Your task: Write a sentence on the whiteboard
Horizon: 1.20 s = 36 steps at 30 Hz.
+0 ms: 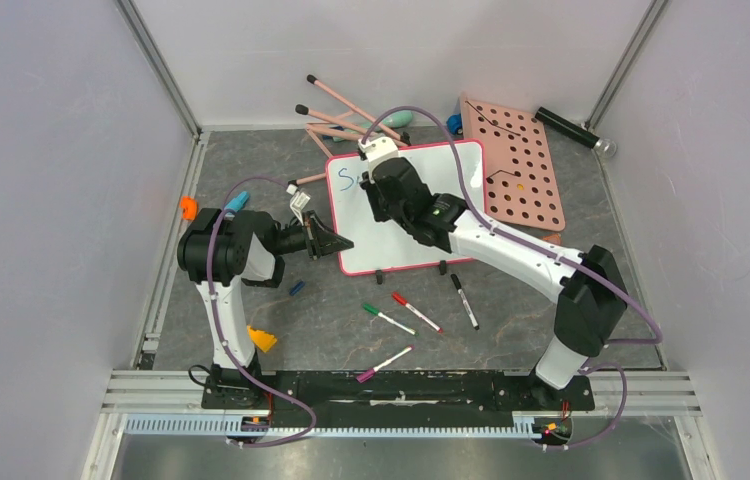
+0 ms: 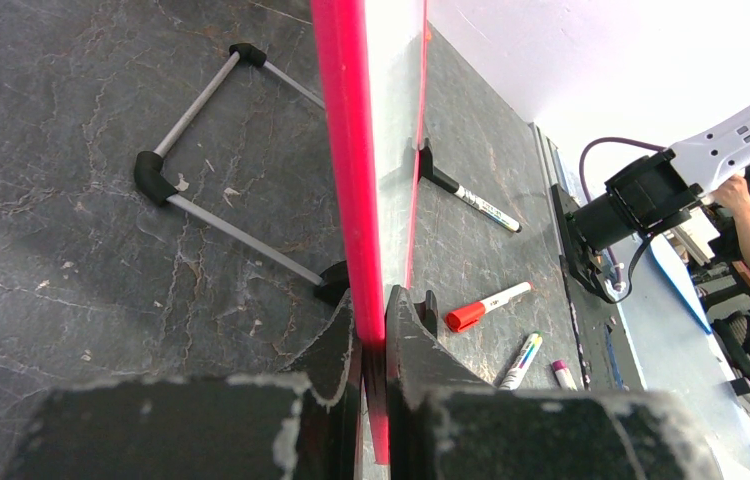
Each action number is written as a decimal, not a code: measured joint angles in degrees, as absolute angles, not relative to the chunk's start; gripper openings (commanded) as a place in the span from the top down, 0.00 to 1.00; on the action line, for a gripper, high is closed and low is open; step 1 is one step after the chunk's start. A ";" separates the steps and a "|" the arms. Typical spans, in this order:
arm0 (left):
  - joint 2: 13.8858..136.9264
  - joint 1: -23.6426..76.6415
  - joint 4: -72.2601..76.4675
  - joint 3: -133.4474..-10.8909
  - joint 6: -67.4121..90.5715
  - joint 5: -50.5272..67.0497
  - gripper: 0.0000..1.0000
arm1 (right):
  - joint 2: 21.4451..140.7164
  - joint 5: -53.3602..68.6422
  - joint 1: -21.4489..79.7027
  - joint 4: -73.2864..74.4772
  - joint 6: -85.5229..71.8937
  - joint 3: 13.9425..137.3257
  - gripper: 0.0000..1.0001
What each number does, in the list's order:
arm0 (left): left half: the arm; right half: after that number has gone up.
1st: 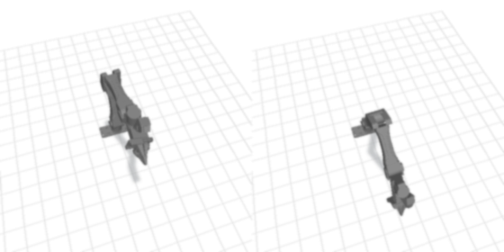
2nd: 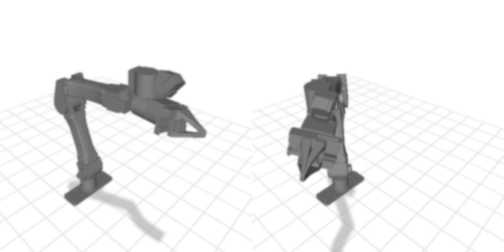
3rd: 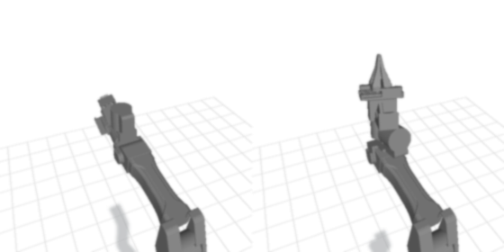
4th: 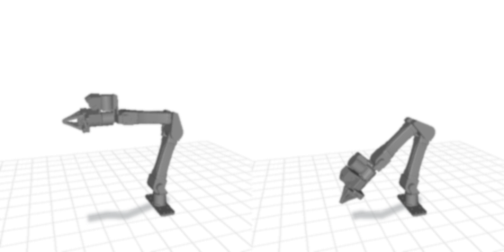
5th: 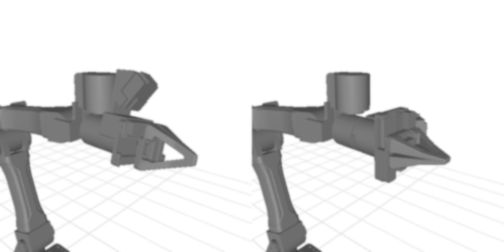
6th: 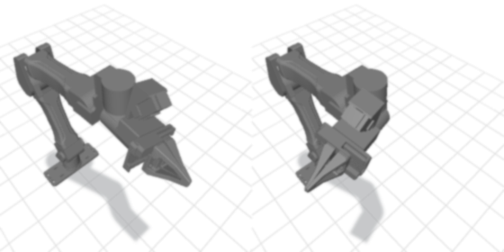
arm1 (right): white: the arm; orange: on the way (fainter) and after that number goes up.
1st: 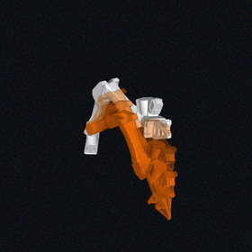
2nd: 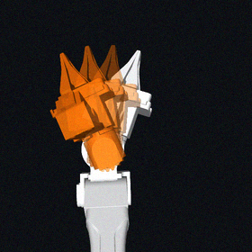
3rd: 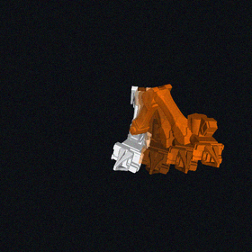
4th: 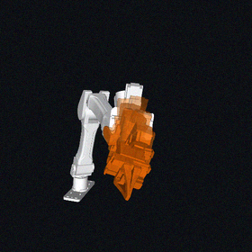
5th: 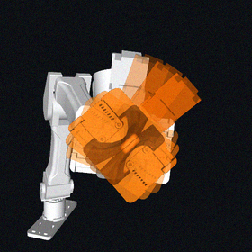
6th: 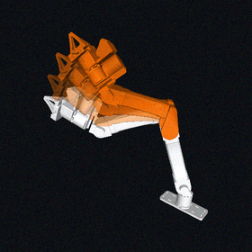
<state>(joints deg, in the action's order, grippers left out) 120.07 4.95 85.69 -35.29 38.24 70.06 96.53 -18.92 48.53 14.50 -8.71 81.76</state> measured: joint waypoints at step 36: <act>120.09 4.97 85.67 -35.29 38.24 69.97 0.98 | 94.52 -18.04 46.59 14.11 -8.51 79.61 1.00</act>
<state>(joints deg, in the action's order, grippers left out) 120.09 4.97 85.67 -35.29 38.24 69.97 94.52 -18.04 46.59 14.11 -8.51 79.61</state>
